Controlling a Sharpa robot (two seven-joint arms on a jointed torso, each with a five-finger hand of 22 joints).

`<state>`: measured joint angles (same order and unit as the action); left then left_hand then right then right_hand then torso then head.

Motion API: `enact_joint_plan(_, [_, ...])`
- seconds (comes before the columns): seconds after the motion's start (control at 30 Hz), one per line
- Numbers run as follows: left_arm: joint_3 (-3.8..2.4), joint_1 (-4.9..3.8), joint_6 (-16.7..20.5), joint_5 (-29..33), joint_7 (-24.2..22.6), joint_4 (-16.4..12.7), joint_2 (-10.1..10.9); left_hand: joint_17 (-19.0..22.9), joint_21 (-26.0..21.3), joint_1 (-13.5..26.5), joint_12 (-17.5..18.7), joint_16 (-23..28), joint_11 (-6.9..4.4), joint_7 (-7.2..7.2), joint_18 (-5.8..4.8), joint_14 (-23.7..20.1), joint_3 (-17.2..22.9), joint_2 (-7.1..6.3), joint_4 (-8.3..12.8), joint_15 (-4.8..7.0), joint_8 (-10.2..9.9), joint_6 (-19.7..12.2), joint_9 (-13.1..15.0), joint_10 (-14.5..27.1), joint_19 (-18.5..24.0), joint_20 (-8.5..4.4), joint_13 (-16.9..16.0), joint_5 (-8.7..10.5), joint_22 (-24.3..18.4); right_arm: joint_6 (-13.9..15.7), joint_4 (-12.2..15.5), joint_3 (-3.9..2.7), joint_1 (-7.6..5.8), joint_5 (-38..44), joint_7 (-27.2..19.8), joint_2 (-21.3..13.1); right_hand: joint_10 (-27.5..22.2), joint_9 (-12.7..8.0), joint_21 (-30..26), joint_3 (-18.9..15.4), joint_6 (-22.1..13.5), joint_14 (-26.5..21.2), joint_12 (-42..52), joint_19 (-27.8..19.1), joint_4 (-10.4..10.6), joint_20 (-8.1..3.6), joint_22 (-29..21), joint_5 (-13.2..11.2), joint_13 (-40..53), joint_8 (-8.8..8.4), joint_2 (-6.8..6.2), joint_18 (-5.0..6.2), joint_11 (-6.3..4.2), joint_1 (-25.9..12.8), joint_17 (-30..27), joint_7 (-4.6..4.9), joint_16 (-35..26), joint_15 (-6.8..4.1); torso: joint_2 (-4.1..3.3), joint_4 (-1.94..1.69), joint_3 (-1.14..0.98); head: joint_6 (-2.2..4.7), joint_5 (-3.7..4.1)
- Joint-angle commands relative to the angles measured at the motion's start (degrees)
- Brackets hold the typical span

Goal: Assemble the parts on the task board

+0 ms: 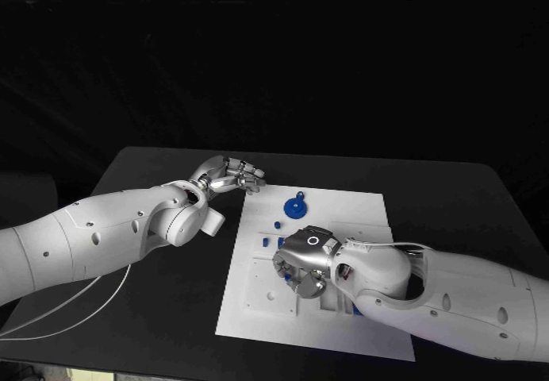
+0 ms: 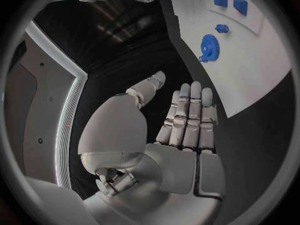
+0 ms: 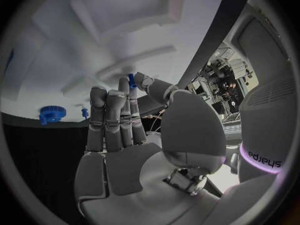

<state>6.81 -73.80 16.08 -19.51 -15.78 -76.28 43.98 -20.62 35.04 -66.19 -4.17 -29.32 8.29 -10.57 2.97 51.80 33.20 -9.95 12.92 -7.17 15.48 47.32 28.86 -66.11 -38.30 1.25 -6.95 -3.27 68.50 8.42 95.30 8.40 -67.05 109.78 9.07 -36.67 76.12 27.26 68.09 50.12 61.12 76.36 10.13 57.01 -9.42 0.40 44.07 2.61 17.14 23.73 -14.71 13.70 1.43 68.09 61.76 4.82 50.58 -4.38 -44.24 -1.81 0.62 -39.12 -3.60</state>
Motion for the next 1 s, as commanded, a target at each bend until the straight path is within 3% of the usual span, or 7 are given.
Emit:
enact_joint_plan(0.03, [-0.04, -0.03, -0.51, 0.34, -0.35, -0.13, -0.08, -0.10, -0.28, -0.18, 0.15, 0.37, 0.01, -0.07, 1.18, 0.14, -0.09, -0.19, -0.33, -0.23, -0.11, -0.41, -0.08, 0.57, 0.04, 0.38, 0.09, -0.21, 0.10, -2.94, -0.19, 0.29, 0.38, 1.13, 0.73, 0.21, 0.19, 0.08, 0.25, 0.00, 0.32, -0.34, -0.07, -0.15, -0.43, -0.39, 0.10, 0.20, -0.04, 0.21, 0.55, 1.30, 0.27, -0.08, 0.01, 0.19, -0.03, -0.25, -0.02, -0.04, 0.01, -0.04, 0.03])
enact_joint_plan(0.33, [-0.04, -0.03, -0.55, 0.34, -0.25, -0.14, -0.06, -0.14, -0.31, -0.20, 0.16, 0.42, 0.02, -0.08, 1.18, 0.13, -0.09, -0.23, -0.33, -0.23, -0.10, -0.44, -0.09, 0.60, 0.05, 0.38, 0.10, -0.20, 0.12, -2.74, -0.57, 0.62, 0.38, -0.31, 0.70, 0.21, -0.18, 0.16, 0.09, -0.12, 0.04, -0.52, -0.34, -0.47, -0.67, -0.26, 0.16, 0.26, 0.00, 0.01, 0.47, 1.30, 0.42, -0.49, -0.12, 0.31, -0.27, -0.11, 0.01, 0.03, 0.01, -0.03, 0.07])
enact_joint_plan(0.47, [-0.04, -0.03, -0.61, 0.34, -0.23, -0.15, 0.03, -0.17, -0.33, -0.20, 0.16, 0.46, 0.03, -0.10, 1.18, 0.12, -0.11, -0.26, -0.33, -0.24, -0.12, -0.50, -0.11, 0.62, 0.06, 0.39, 0.11, -0.18, 0.14, -1.84, -0.62, 0.63, 0.38, -1.81, 0.34, 0.02, -1.42, 0.10, -0.22, -2.07, -1.05, -0.89, -1.13, -1.05, 0.14, 0.26, 0.25, 0.36, -0.13, -0.72, -1.25, 1.30, 0.95, -3.40, -0.82, 0.73, -1.15, 0.43, 0.02, 0.04, -0.02, 0.01, 0.07])
enact_joint_plan(0.57, [-0.04, -0.03, -0.66, 0.34, -0.13, -0.14, 0.09, -0.21, -0.35, -0.18, 0.17, 0.51, 0.04, -0.14, 1.17, 0.11, -0.12, -0.30, -0.35, -0.26, -0.16, -0.60, -0.13, 0.66, 0.06, 0.40, 0.12, -0.17, 0.16, -0.41, -0.70, 0.63, 0.38, -3.13, -0.25, -0.19, -4.76, -0.39, -0.32, -7.48, -4.20, -0.96, -3.02, -1.79, -0.37, 0.64, 0.49, 0.31, -0.81, -2.46, -2.32, 1.30, 1.90, -7.49, -1.44, 1.98, -1.70, 1.40, 0.02, 0.04, -0.02, 0.02, 0.08])
enact_joint_plan(0.73, [-0.03, -0.03, -0.62, 0.34, -0.12, -0.16, 0.16, -0.33, -0.45, -0.12, 0.17, 0.68, 0.08, -0.28, 1.17, 0.08, -0.15, -0.38, -0.45, -0.29, -0.30, -0.97, -0.22, 0.74, 0.09, 0.44, 0.15, -0.16, 0.22, 3.96, -0.48, 0.63, 0.38, -3.61, -0.03, -0.68, -7.92, -1.10, -0.75, -12.74, -8.50, -1.48, -4.86, -2.68, -1.75, 0.87, 0.70, 1.01, -1.71, -4.78, -2.34, 1.30, 3.28, -9.23, -1.82, 3.89, -1.79, 2.65, 0.00, 0.03, -0.01, 0.14, 0.15])
enact_joint_plan(0.83, [-0.03, -0.03, -0.63, 0.34, -0.13, -0.15, 0.14, -0.37, -0.48, -0.10, 0.18, 0.73, 0.09, -0.32, 1.17, 0.06, -0.18, -0.45, -0.46, -0.30, -0.34, -1.08, -0.24, 0.78, 0.11, 0.45, 0.16, -0.13, 0.24, 6.09, -0.06, 0.62, 0.38, -3.33, 0.61, -1.30, -9.04, -1.34, -1.05, -14.15, -9.81, -1.98, -5.48, -3.14, -2.20, 1.02, 0.73, 1.34, -2.07, -5.45, -2.42, 1.30, 3.72, -9.33, -1.94, 4.48, -1.81, 3.08, 0.01, 0.00, -0.02, 0.25, 0.23])
enact_joint_plan(1.0, [-0.03, -0.03, -0.86, 0.45, -0.09, -0.05, 0.08, -0.41, -0.51, -0.11, 0.18, 0.78, 0.10, -0.35, 1.17, 0.05, -0.18, -0.48, -0.47, -0.31, -0.36, -1.16, -0.26, 0.81, 0.12, 0.46, 0.18, -0.11, 0.26, 6.25, 1.30, 0.41, 0.36, -5.00, 0.86, -3.21, -9.60, -1.42, -1.32, -14.86, -10.35, -2.53, -5.75, -3.59, -2.41, 1.23, 0.81, 1.66, -2.33, -5.67, -2.45, 1.30, 4.01, -9.06, -2.03, 4.71, -1.76, 3.29, 0.03, 0.01, -0.03, 0.52, 0.31])
